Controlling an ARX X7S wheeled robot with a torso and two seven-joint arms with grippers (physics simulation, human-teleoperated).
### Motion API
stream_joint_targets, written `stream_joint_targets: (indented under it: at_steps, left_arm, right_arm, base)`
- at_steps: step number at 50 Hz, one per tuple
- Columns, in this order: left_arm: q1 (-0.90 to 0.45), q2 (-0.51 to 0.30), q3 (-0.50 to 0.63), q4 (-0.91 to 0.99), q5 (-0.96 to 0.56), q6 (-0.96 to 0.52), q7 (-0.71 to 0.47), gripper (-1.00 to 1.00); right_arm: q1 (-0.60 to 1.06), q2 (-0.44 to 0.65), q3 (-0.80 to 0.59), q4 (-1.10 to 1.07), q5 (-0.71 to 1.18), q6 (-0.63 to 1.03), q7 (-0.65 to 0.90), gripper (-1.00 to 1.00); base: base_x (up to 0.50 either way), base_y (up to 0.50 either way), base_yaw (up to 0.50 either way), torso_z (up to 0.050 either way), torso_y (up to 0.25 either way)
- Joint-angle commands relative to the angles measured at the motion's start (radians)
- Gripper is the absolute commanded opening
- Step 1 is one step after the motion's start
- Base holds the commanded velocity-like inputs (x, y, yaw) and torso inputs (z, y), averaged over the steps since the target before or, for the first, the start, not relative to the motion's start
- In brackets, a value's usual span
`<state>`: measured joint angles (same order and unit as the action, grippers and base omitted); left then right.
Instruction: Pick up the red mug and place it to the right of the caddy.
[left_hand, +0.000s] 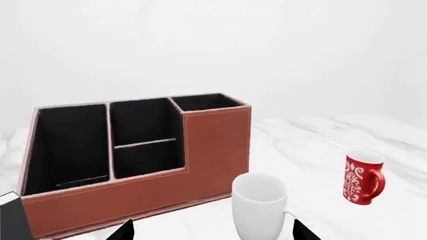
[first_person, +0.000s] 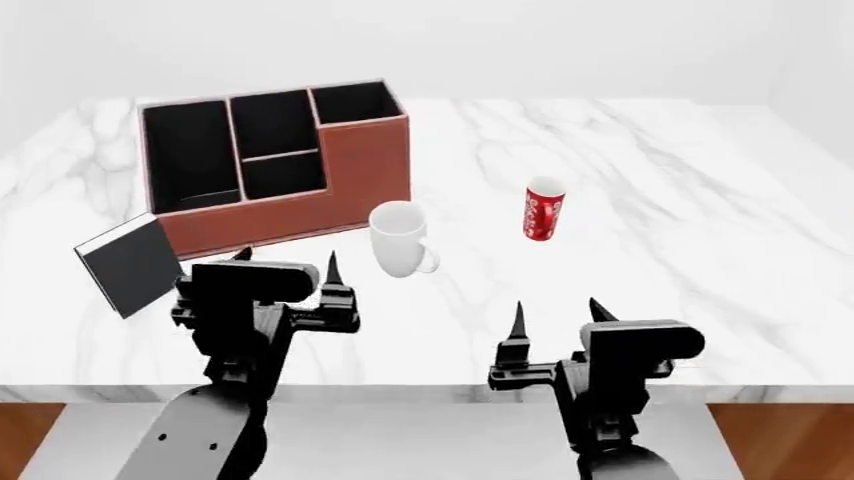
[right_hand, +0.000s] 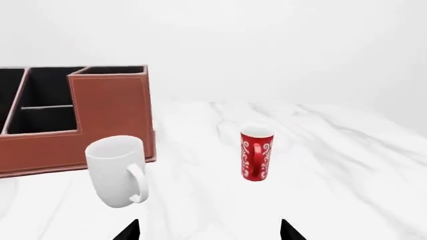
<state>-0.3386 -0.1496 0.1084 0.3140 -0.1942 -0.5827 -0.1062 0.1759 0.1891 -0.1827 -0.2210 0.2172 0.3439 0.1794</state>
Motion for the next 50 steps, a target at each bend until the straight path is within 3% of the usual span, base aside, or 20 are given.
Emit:
stream_joint_targets:
  at_steps: [1, 5, 50]
  left_arm:
    - [-0.597, -0.019, -0.028, 0.267, -0.087, -0.714, 0.024, 1.00]
    - [-0.584, -0.020, -0.008, 0.255, -0.076, -0.679, 0.015, 1.00]
    - [-0.539, -0.033, -0.015, 0.217, -0.097, -0.604, 0.005, 1.00]
  right_arm:
    - [0.224, -0.005, 0.050, -0.172, 0.049, 0.319, -0.002, 1.00]
    - [0.235, -0.010, 0.073, -0.169, 0.079, 0.323, -0.010, 1.00]
    - [0.245, 0.005, 0.056, -0.129, 0.085, 0.287, 0.020, 1.00]
  base:
    - [0.00, 0.00, 0.00, 0.000, 0.000]
    - [0.01, 0.00, 0.00, 0.000, 0.000]
    - [0.50, -0.03, 0.00, 0.000, 0.001]
